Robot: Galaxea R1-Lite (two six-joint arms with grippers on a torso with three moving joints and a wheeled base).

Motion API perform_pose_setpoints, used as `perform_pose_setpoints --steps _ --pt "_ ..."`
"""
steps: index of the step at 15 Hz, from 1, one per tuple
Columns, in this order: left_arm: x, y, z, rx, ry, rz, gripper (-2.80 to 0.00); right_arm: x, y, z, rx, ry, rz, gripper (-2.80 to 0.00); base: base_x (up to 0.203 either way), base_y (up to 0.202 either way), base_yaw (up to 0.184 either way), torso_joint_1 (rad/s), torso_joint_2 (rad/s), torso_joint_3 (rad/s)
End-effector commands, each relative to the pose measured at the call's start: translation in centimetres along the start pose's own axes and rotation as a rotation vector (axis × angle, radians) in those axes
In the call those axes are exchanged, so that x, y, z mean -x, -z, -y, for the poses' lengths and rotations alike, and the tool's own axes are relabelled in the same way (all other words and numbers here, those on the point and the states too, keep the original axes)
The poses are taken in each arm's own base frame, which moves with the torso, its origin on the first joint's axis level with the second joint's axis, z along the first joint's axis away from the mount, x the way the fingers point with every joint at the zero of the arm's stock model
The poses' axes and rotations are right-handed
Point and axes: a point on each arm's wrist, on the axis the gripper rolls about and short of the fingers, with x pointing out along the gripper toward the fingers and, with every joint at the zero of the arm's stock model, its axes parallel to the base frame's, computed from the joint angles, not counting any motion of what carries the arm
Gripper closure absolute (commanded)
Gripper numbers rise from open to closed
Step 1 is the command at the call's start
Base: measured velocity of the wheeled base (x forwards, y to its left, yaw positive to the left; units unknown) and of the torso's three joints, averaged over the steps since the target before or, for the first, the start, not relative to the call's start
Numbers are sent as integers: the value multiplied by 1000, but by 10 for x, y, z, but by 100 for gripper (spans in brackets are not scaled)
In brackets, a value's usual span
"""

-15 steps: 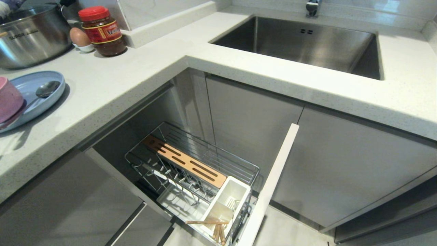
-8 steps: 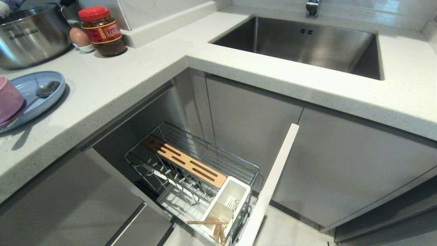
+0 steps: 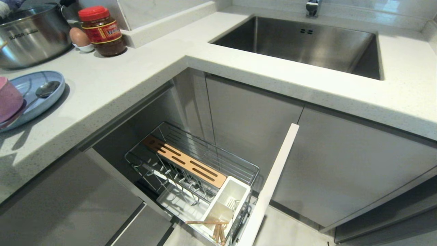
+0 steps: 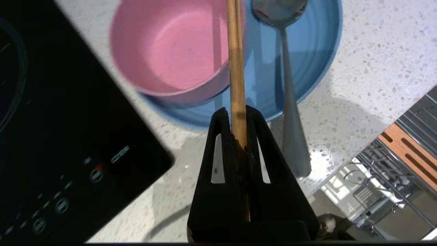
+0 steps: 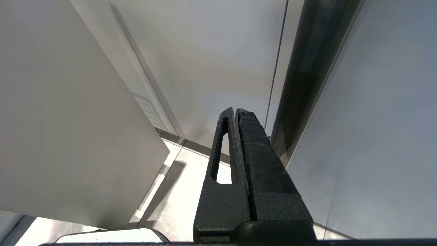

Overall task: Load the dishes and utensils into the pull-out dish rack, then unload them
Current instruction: Take the chopsticks out of the cupboard

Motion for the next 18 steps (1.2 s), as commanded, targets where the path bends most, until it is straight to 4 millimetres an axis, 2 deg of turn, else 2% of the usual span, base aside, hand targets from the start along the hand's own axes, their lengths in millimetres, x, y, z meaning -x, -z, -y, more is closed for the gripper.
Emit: perform_pose_setpoints --steps 1,4,14,18 --pt "-12 1 4 -14 40 -36 0 0 0 0 -1 0 5 0 0 0 0 0 0 0" --pt "-15 1 6 -18 114 -43 0 0 0 0 -1 0 5 0 0 0 0 0 0 0" --pt "-35 4 5 -40 72 -108 0 0 0 0 -1 0 5 0 0 0 0 0 0 0" --pt "-37 5 5 -54 74 -118 0 0 0 0 -1 0 5 0 0 0 0 0 0 0"
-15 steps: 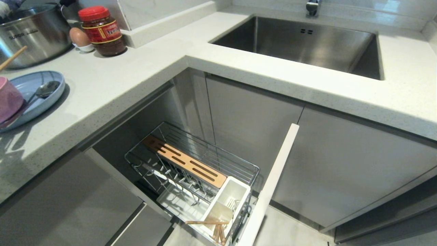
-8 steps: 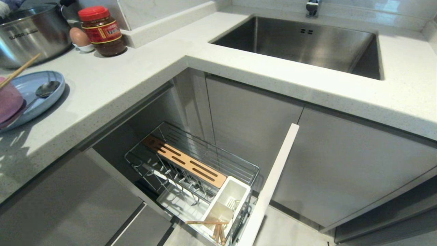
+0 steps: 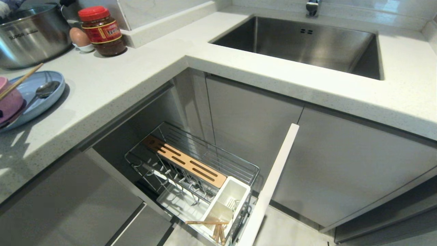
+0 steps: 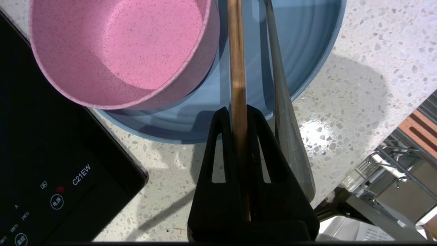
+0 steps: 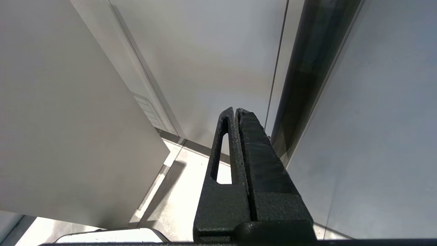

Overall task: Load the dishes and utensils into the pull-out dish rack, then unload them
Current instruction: Take the chopsticks out of the cupboard

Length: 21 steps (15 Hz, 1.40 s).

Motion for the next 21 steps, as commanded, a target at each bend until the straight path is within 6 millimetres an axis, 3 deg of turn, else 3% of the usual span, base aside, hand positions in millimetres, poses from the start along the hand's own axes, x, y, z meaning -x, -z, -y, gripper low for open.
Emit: perform_pose_setpoints --steps 1,11,12,21 --pt "-4 0 0 -1 -4 -15 0 0 0 0 -1 0 4 0 0 0 0 0 0 0" --pt "-7 1 -2 -13 -20 -29 0 0 0 0 -1 0 5 0 0 0 0 0 0 0" --pt "-7 1 -2 -12 -20 -27 -280 0 0 0 -1 0 4 0 0 0 0 0 0 0" --pt "5 0 -4 0 -28 12 -280 0 0 0 -1 0 5 0 0 0 0 0 0 0"
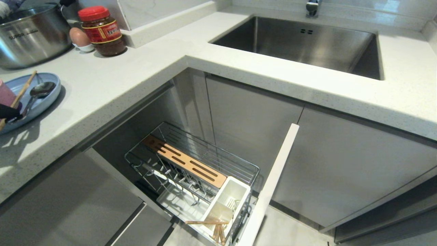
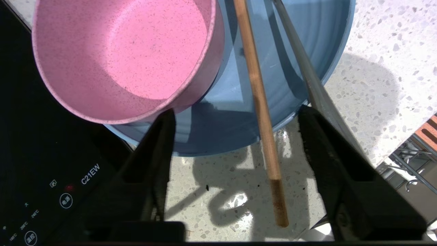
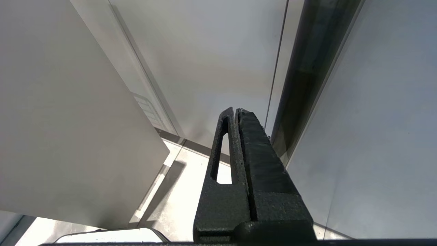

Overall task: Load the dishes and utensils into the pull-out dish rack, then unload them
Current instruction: Take the chopsticks out of the cupboard

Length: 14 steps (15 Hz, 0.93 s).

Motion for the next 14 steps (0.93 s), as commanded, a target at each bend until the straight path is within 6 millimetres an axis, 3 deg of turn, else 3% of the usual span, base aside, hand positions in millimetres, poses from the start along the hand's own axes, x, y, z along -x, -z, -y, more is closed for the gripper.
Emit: perform_pose_setpoints --steps 1,8,9,14 --pt "12 1 -2 5 -6 31 -280 0 0 0 -1 0 4 0 0 0 0 0 0 0" --pt "59 5 -10 40 -31 178 -280 0 0 0 -1 0 5 0 0 0 0 0 0 0" --pt "67 2 -12 72 -42 233 0 0 0 0 -1 0 3 0 0 0 0 0 0 0" --pt "86 -19 -15 275 -17 450 0 0 0 0 -1 0 5 0 0 0 0 0 0 0"
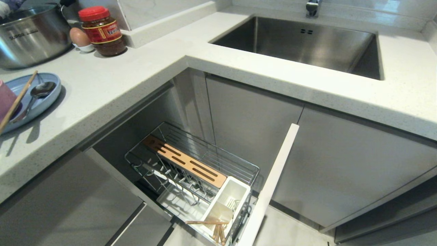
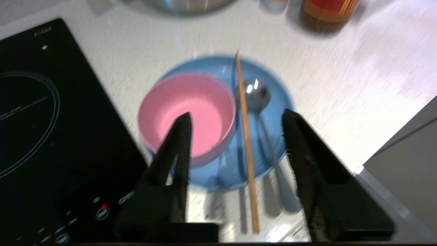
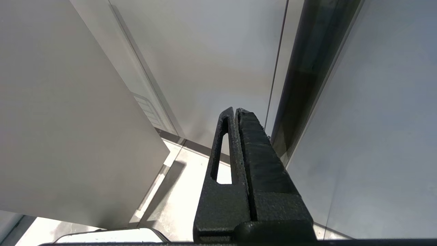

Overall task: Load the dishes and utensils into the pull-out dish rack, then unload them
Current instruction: Take the chopsticks out of the cupboard

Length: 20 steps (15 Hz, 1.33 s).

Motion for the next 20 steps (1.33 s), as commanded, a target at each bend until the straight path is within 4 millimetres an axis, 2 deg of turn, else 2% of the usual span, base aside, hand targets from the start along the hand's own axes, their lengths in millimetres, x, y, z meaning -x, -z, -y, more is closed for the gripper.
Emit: perform_pose_setpoints --steps 1,5,8,11,14,17,20 --pt "3 -9 3 77 37 54 0 0 0 0 -1 0 5 0 0 0 0 0 0 0" --pt "0 -25 23 313 256 50 0 0 0 0 -1 0 5 0 0 0 0 0 0 0" --pt "-11 -14 48 349 400 -107 0 0 0 0 -1 0 5 0 0 0 0 0 0 0" --pt "-14 19 86 226 556 -398 0 0 0 0 -1 0 3 0 0 0 0 0 0 0" --pt "-29 61 129 75 559 -663 0 0 0 0 -1 0 4 0 0 0 0 0 0 0" --pt "-35 89 148 -45 563 -865 0 0 0 0 -1 0 4 0 0 0 0 0 0 0" --pt "-41 109 162 -108 604 -1050 0 0 0 0 -1 0 5 0 0 0 0 0 0 0"
